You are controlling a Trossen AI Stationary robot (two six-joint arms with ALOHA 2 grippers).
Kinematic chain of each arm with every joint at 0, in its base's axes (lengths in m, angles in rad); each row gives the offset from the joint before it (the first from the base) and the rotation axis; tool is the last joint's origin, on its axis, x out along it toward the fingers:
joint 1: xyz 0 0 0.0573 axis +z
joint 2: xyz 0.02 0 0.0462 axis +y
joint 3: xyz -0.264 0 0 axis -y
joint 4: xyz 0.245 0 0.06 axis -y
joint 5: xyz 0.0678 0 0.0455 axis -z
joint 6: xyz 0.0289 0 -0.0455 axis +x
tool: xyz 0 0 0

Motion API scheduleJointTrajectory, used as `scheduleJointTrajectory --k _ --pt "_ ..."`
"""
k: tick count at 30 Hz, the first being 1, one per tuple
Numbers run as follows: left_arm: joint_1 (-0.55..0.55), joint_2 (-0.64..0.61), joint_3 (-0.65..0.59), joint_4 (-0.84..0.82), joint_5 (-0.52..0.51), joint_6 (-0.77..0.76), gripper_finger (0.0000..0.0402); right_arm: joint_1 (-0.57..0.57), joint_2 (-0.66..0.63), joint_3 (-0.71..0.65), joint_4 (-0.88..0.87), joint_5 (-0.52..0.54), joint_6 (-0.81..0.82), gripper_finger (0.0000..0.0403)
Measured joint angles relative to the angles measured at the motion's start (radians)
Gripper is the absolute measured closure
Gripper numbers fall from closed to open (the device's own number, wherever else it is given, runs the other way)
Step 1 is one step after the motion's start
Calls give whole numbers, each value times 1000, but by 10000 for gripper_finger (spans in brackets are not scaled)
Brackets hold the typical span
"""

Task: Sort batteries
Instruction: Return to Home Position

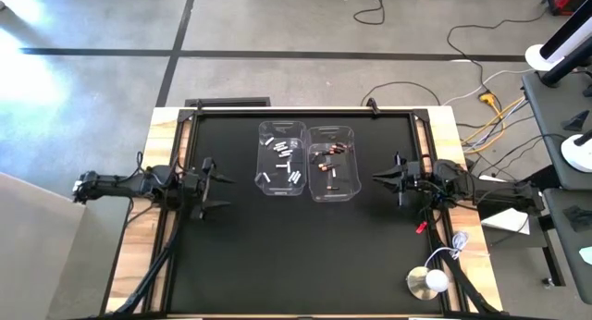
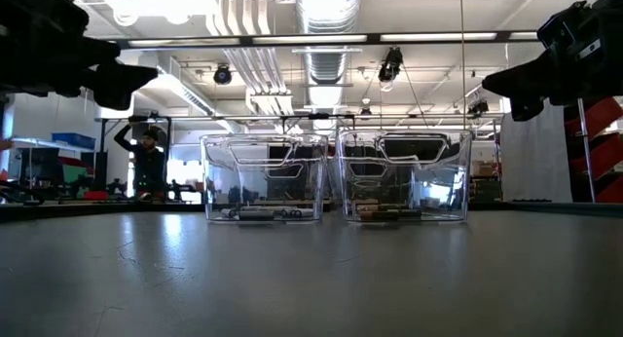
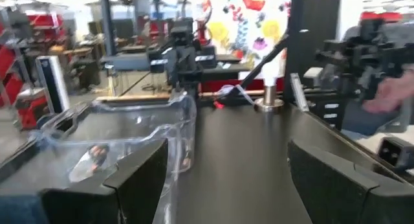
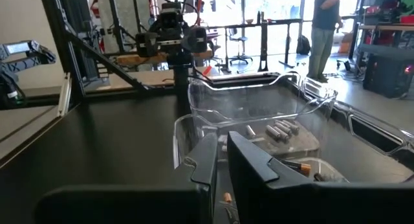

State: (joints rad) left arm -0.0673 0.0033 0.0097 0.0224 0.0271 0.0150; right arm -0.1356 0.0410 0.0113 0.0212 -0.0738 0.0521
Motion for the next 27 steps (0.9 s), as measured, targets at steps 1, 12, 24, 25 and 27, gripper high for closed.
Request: scheduleJointTrajectory --k 1,12,24,25,27 --pt "0 3 0 -4 -16 -5 109 0 0 0 0 0 0 374" --pt "0 61 0 -4 -47 -82 109 0 1 0 3 -2 0 374" --pt "0 97 0 -4 -48 -84 109 0 1 0 5 -4 0 374" --pt "0 98 0 -4 -48 -84 109 0 1 0 5 -4 0 374" --pt "0 103 0 -3 -49 -84 109 0 1 0 5 -4 0 374"
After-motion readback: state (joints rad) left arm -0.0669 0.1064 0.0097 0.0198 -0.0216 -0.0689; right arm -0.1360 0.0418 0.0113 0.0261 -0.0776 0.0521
